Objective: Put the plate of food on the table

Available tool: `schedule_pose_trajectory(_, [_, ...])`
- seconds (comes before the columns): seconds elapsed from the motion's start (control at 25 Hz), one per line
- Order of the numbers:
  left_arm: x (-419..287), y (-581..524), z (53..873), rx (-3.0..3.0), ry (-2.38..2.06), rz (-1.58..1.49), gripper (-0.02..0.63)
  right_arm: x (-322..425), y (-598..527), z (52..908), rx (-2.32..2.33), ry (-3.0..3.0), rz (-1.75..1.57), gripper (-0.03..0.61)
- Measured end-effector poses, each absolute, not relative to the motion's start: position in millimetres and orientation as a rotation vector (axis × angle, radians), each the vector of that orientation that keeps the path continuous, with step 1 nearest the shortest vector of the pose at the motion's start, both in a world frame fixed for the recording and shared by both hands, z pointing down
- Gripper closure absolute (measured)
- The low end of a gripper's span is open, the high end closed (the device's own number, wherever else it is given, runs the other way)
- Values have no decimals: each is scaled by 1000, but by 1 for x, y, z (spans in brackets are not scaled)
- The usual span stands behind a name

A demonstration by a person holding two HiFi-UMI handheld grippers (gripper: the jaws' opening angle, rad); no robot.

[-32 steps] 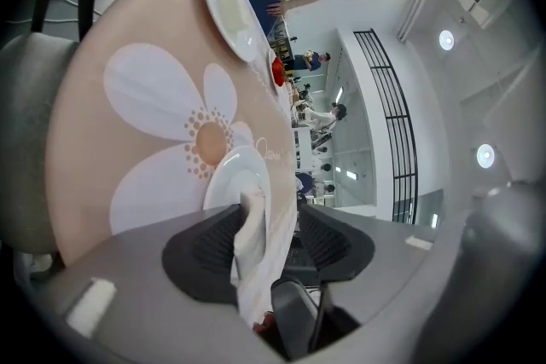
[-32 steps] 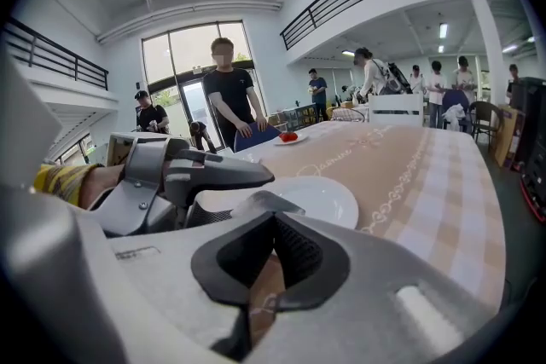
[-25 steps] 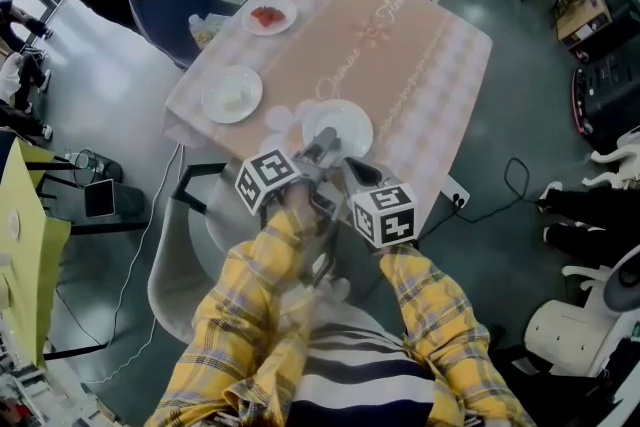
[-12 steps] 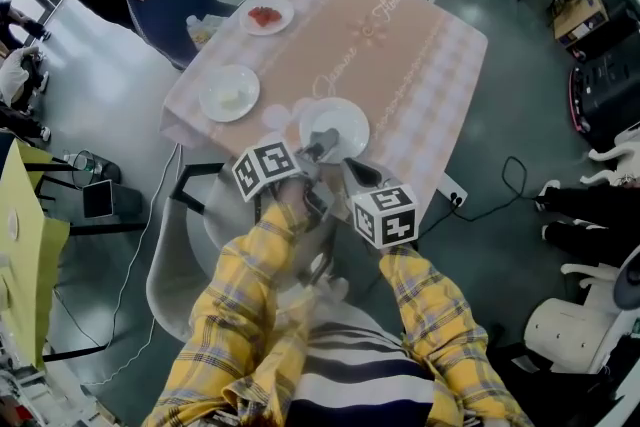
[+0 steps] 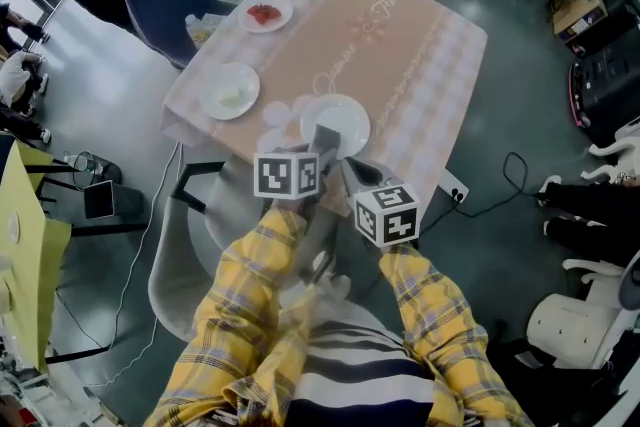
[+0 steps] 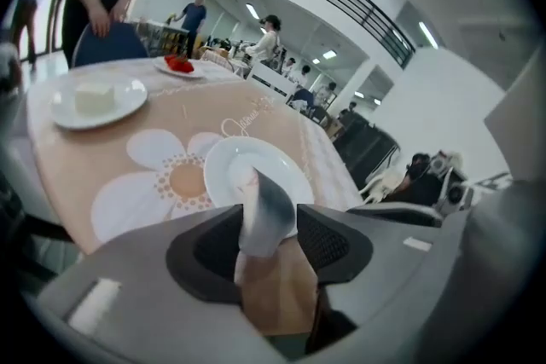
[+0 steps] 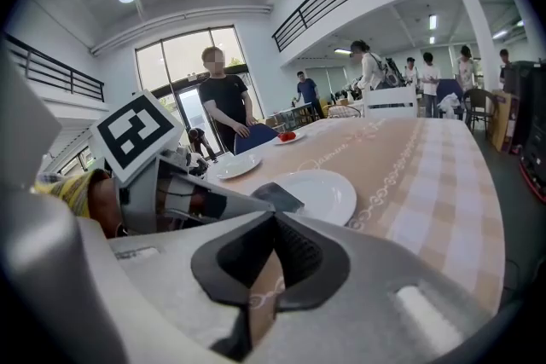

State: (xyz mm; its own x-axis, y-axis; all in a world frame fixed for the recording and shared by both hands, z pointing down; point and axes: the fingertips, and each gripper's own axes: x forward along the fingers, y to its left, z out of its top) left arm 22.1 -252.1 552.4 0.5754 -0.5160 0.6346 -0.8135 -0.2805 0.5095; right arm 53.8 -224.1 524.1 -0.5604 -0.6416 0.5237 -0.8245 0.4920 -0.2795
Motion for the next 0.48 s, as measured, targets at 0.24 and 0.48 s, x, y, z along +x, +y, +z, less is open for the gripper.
schedule_pose_trajectory(0.24, [21,-258,553,2074,-1154,579,445,58,-220,528,1238,-2379,739,580])
schedule_pose_trajectory(0.48, [30,-279,538,2038,-1125,414,532,60,-219,534,1242,-2368,763,580])
